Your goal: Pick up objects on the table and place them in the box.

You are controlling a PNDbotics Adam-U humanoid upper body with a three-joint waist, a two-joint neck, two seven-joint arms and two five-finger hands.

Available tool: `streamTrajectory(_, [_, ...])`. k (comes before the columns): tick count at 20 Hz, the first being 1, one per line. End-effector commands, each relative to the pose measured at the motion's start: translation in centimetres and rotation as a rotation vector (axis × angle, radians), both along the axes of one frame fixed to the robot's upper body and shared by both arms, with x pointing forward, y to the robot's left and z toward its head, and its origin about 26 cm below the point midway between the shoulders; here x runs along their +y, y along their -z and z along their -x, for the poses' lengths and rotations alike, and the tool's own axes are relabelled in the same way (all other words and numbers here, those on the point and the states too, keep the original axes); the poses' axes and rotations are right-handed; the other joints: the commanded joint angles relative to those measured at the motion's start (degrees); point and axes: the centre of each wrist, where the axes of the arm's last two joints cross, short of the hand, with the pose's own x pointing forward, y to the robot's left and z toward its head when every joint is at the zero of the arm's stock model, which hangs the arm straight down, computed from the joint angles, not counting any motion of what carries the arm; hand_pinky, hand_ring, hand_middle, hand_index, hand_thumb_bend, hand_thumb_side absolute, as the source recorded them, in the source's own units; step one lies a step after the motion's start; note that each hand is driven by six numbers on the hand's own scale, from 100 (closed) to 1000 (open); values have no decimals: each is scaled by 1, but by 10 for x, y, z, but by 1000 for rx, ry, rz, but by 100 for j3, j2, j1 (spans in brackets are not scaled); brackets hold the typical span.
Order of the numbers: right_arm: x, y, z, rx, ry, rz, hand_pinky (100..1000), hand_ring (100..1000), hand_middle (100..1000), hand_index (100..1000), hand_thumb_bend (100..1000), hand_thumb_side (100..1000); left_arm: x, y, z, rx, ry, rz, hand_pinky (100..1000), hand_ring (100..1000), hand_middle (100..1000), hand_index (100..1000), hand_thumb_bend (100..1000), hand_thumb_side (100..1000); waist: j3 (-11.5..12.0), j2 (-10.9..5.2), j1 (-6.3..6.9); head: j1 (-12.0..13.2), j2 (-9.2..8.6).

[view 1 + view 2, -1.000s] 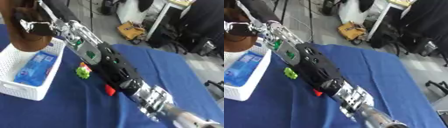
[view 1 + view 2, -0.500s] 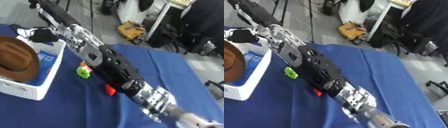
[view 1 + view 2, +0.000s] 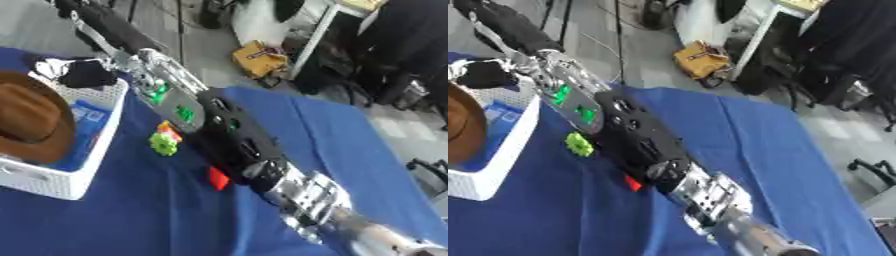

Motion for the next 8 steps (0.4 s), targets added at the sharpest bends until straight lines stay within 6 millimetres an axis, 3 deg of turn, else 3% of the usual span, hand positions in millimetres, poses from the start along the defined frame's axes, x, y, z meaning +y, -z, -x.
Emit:
streamTrajectory(1, [-9, -15, 8, -41, 34, 17, 864, 846, 958, 998, 444, 491, 4, -5, 4, -31, -8, -3, 1000, 831, 767, 757, 100, 994, -13, -170, 84, -41, 26])
streamTrajectory(8, [-9, -14, 8, -34, 46, 14, 855, 844, 954, 989, 413, 484, 4, -5, 4, -34, -11, 2, 1000, 832, 768, 757, 100, 992, -33, -172, 111, -110, 48])
